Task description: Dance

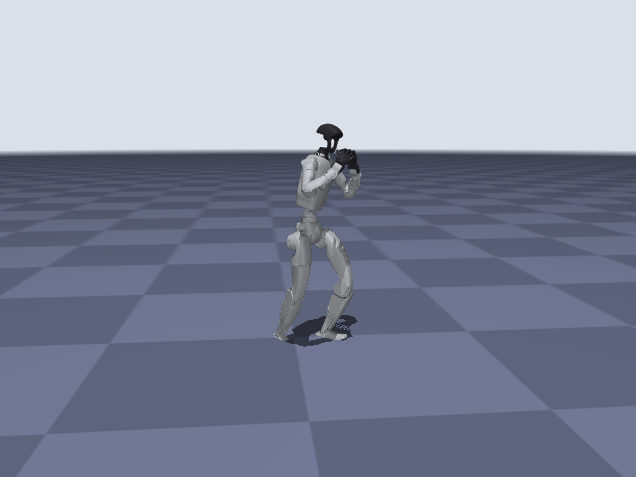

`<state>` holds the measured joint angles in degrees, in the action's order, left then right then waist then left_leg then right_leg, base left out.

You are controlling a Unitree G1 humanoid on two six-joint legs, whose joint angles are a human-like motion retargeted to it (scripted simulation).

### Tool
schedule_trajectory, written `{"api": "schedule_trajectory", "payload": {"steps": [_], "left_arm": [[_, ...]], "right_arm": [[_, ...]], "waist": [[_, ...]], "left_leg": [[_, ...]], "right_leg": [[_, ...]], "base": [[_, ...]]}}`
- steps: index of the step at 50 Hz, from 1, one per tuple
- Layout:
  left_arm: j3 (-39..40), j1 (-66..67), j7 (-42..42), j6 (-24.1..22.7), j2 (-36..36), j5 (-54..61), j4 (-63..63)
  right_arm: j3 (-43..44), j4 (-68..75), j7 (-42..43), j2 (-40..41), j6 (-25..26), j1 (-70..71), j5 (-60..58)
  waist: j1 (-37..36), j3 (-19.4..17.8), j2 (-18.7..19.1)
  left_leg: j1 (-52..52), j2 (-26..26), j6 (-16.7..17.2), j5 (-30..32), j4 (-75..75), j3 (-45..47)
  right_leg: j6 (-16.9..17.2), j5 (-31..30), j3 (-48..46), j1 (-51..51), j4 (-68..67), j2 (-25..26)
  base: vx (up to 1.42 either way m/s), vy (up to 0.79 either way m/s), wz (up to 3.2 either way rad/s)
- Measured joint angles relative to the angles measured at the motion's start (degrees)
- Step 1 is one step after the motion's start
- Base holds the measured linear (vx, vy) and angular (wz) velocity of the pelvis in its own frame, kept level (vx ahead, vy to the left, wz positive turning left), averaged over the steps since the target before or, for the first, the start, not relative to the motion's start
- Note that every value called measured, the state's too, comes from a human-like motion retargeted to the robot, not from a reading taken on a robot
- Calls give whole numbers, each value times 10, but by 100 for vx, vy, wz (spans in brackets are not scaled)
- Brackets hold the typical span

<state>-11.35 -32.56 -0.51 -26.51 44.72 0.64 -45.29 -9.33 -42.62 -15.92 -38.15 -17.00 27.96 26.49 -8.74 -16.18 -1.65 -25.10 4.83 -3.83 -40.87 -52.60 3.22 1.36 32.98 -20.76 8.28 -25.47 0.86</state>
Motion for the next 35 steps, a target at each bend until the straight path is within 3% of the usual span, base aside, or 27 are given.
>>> {"api": "schedule_trajectory", "payload": {"steps": [17, 35], "left_arm": [[-27, -15, 13, -13, -14, 43, 6], [-29, -24, 9, -26, -33, 88, 18]], "right_arm": [[-51, 3, -43, -54, 1, 36, 60], [-70, 17, -63, -87, 1, 60, 82]], "waist": [[4, 5, -6], [6, -2, 14]], "left_leg": [[7, -18, 1, 9, 27, 6], [1, 9, 9, 4, -4, 8]], "right_leg": [[3, 8, 7, -16, -19, -19], [-1, 14, 17, -11, -23, 1]], "base": [[0, 0, 0], [0, 0, 0]]}}
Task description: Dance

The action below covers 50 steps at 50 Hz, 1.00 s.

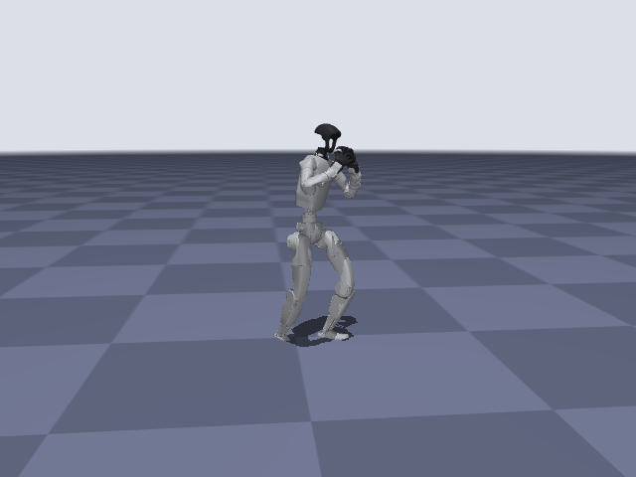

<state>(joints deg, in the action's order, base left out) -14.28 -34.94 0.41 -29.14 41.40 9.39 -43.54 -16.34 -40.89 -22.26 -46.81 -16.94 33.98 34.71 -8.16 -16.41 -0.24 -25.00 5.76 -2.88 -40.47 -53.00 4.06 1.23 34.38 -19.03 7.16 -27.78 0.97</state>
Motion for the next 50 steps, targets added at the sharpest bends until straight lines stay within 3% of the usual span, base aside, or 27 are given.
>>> {"api": "schedule_trajectory", "payload": {"steps": [11, 33, 50], "left_arm": [[-19, -12, 33, 6, 19, -2, -15], [-37, -19, 84, 24, -12, 29, -41], [-10, 80, 131, 26, -17, 113, -42]], "right_arm": [[-10, -5, -49, -36, 15, 10, 5], [29, -40, -104, -63, 40, -34, -3], [48, -61, -108, -51, 42, -100, 26]], "waist": [[11, 10, -16], [32, 13, -37], [46, 24, -36]], "left_leg": [[6, -13, -4, 4, 32, 14], [-4, -46, -8, 17, 82, 34], [-6, -60, -4, 38, 145, 52]], "right_leg": [[-2, 2, 11, -22, -19, -16], [4, -6, 17, -90, -84, -61], [17, -33, 29, -149, -104, -90]], "base": [[0, 0, 0], [0, 0, 0], [1, 0, -2]]}}
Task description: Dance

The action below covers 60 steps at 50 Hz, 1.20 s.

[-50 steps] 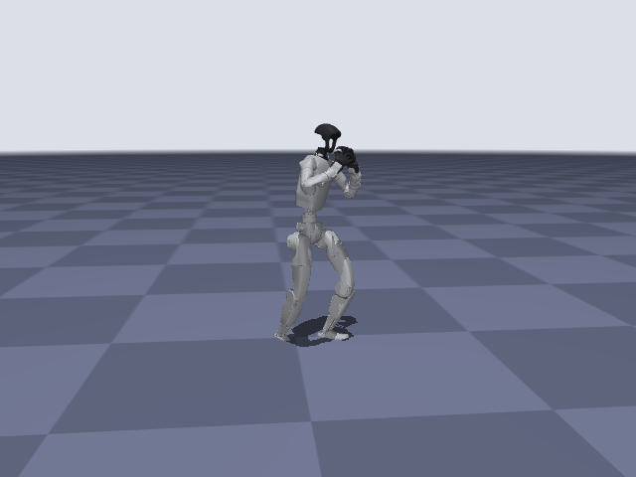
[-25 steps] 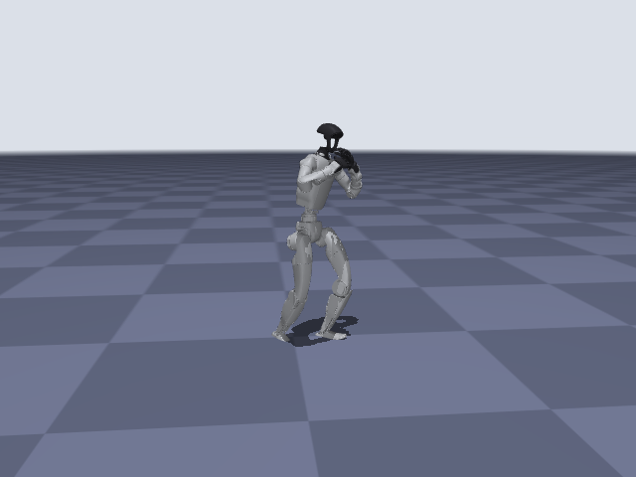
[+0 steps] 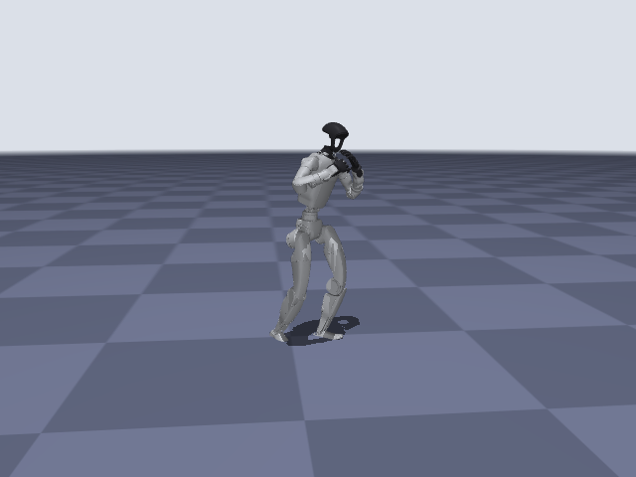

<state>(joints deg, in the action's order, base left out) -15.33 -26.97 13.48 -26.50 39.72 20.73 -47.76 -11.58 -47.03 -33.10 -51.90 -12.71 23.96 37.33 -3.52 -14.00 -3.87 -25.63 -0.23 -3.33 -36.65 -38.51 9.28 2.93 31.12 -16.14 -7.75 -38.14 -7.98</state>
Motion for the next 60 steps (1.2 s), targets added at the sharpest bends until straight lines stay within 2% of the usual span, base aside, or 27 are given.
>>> {"api": "schedule_trajectory", "payload": {"steps": [5, 13, 15, 19, 27, 38, 43, 45, 53, 55, 58, 60], "left_arm": [[22, 20, 12, 6, -7, 21, 11], [44, 43, 38, 22, 1, 25, 28], [59, 42, 54, 26, 10, 37, 40], [89, 65, 59, 36, 12, 44, 49], [164, 106, 47, 46, 12, 72, 63], [183, 136, 64, 56, 16, 143, 72], [207, 162, 69, 55, 9, 160, 84], [224, 174, 70, 54, 14, 167, 88], [279, 240, 47, 62, 21, 153, 97], [307, 260, 39, 64, 29, 153, 101], [342, 287, 29, 63, 31, 146, 107], [374, 306, 17, 60, 45, 140, 112]], "right_arm": [[9, -2, 4, 8, 3, -7, -15], [15, -12, 9, 8, 4, -8, -48], [17, -10, 13, 5, 3, 2, -60], [49, -9, 26, 6, 0, -20, -79], [128, -11, 74, 15, -9, -73, -122], [135, -1, 170, 25, -34, -98, -166], [171, 20, 234, 52, -44, -129, -210], [187, 22, 261, 66, -47, -145, -238], [209, 26, 288, 80, -43, -174, -288], [205, 34, 298, 82, -41, -167, -299], [235, 42, 312, 82, -38, -192, -316], [265, 47, 334, 82, -37, -213, -332]], "waist": [[3, 5, -1], [14, 2, 10], [15, 10, 15], [22, 6, 21], [23, -1, 40], [23, -4, 63], [38, 11, 63], [38, 23, 60], [58, 54, 48], [54, 61, 50], [63, 75, 47], [57, 89, 48]], "left_leg": [[9, -11, -4, 15, 41, 8], [-3, -18, -3, 11, 26, 15], [7, -21, -2, 33, 77, 15], [-6, -25, 3, 32, 59, 17], [-39, -27, 8, 52, 70, 24], [-109, -5, -2, 58, 16, 39], [-119, 7, -7, 51, 9, 61], [-105, 8, -9, 62, 48, 77], [-102, 33, -20, 33, 4, 124], [-83, 43, -24, 32, 26, 137], [-82, 54, -24, 25, 11, 154], [-62, 55, -25, 33, 53, 167]], "right_leg": [[-2, 3, 14, -19, 7, -7], [-6, 39, 42, -58, -30, -19], [-8, 28, 47, -60, 11, -10], [-6, 43, 56, -79, -12, -19], [-5, 42, 65, -123, -7, -22], [-8, 35, 110, -210, -19, -3], [0, 33, 145, -247, -30, 7], [3, 14, 161, -249, 4, 15], [10, -1, 196, -304, -40, 27], [9, -23, 201, -292, -5, 42], [11, -28, 209, -309, -24, 48], [12, -53, 213, -297, 19, 61]], "base": [[1, 0, -3], [0, 0, 0], [3, 0, -4], [0, 0, 0], [0, 0, 0], [-1, 1, -24], [-1, 3, -60], [2, 4, -77], [-1, 1, -70], [3, 1, -100], [0, -3, -77], [5, -1, -91]]}}
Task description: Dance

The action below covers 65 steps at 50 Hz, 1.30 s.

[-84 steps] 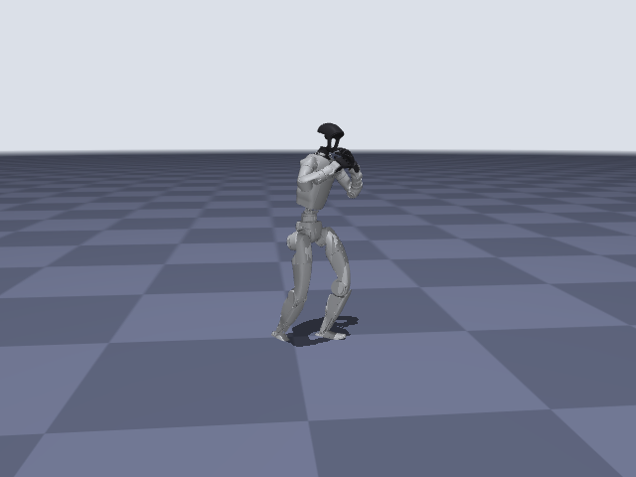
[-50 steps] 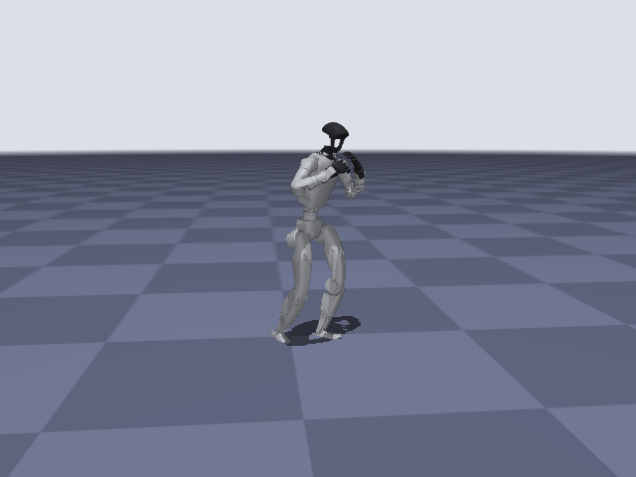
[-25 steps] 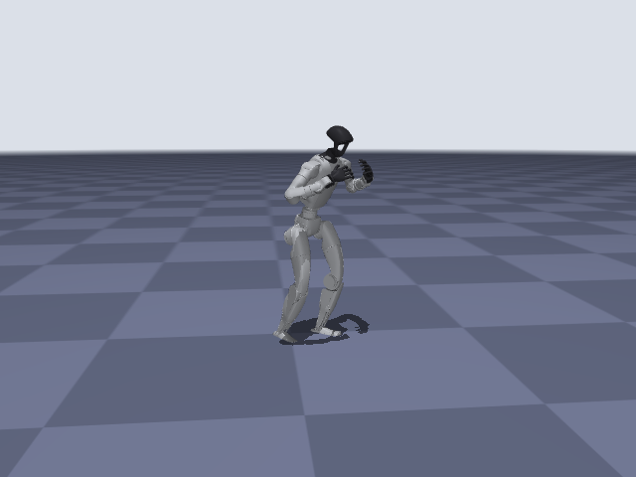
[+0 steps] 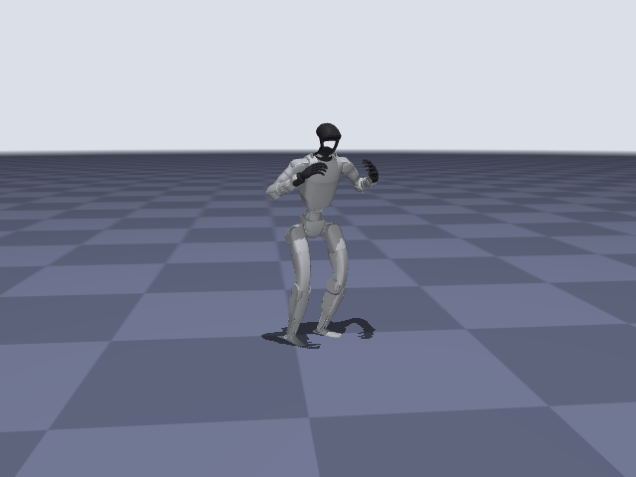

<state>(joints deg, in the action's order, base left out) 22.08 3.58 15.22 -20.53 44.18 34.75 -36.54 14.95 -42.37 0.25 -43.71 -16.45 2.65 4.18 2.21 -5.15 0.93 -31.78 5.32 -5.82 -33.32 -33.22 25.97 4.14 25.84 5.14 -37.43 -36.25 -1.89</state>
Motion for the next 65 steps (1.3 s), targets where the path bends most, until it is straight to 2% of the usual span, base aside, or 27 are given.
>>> {"api": "schedule_trajectory", "payload": {"steps": [10, 16, 21, 27, 32, 35, 40, 43, 46, 49, 53, 55, 60, 65], "left_arm": [[108, 57, -60, 2, 49, -78, 38], [133, 54, -76, 9, 98, -130, 58], [126, 18, -80, 7, 123, -158, 67], [92, -35, -94, 1, 89, -166, 82], [75, -59, -136, -4, 22, -183, 116], [70, -60, -165, -6, -20, -200, 135], [65, -55, -182, -2, -68, -220, 142], [68, -57, -178, 2, -79, -228, 144], [68, -62, -170, 4, -76, -226, 146], [61, -69, -159, 0, -62, -205, 144], [43, -62, -134, -8, -48, -154, 128], [31, -51, -119, -11, -49, -130, 115], [20, -14, -92, -14, -85, -91, 109], [82, 56, -107, -12, -143, -125, 160]], "right_arm": [[76, 17, 36, -22, 9, -55, -48], [103, 22, 33, -35, 13, -67, -65], [133, 25, 43, -37, 14, -60, -74], [152, 25, 72, 3, 4, -46, -58], [150, 35, 110, 69, -10, -37, -33], [143, 42, 134, 104, -21, -36, -25], [142, 40, 157, 127, -36, -43, -30], [156, 34, 166, 125, -43, -42, -50], [173, 19, 165, 116, -45, -42, -68], [181, -5, 151, 98, -43, -45, -79], [168, -39, 122, 69, -40, -51, -82], [152, -51, 113, 59, -41, -53, -83], [132, -50, 117, 74, -41, -69, -87], [178, -6, 162, 144, -46, -102, -110]], "waist": [[32, 40, -5], [50, 53, -19], [65, 76, -37], [81, 118, -55], [86, 143, -65], [79, 140, -69], [63, 104, -54], [29, 64, -15], [-15, 41, 18], [-60, 34, 29], [-100, 42, 9], [-118, 42, 4], [-131, 44, 2], [-120, 57, 8]], "left_leg": [[13, 31, 1, -8, -10, 60], [36, 59, 3, -19, -17, 101], [72, 73, 9, -15, 5, 136], [126, 80, 21, -7, 40, 181], [173, 94, 21, -10, 29, 197], [195, 121, 22, -12, -45, 157], [180, 247, 7, 4, -287, 106], [127, 326, 12, -4, -396, 24], [64, 358, 27, -8, -410, -49], [9, 342, 49, 2, -345, -103], [-31, 261, 79, 51, -198, -151], [-45, 238, 90, 68, -163, -177], [-69, 226, 74, 64, -157, -188], [-78, 223, 62, 46, -164, -169]], "right_leg": [[-5, -9, -2, -42, -29, 13], [-25, -17, -64, -51, -23, -9], [-23, -39, -120, -42, 9, -30], [-17, -54, -173, -19, 44, -50], [-24, -21, -176, 12, 42, -41], [-32, 1, -161, 41, 28, -18], [-60, 43, -166, 97, 0, 29], [-75, 40, -176, 146, 31, 94], [-75, 8, -172, 190, 94, 146], [-61, -35, -161, 230, 182, 169], [-36, -74, -153, 242, 257, 155], [-28, -81, -148, 234, 263, 155], [-17, -84, -136, 201, 255, 151], [-15, -72, -120, 165, 222, 141]], "base": [[2, -5, -68], [6, -8, -77], [11, -13, -72], [17, -19, -65], [21, -22, -62], [20, -22, -89], [15, -19, -55], [10, -13, -66], [9, -6, -71], [9, 0, -56], [7, 4, -39], [4, 8, -56], [4, 11, -46], [6, 11, -39]]}}
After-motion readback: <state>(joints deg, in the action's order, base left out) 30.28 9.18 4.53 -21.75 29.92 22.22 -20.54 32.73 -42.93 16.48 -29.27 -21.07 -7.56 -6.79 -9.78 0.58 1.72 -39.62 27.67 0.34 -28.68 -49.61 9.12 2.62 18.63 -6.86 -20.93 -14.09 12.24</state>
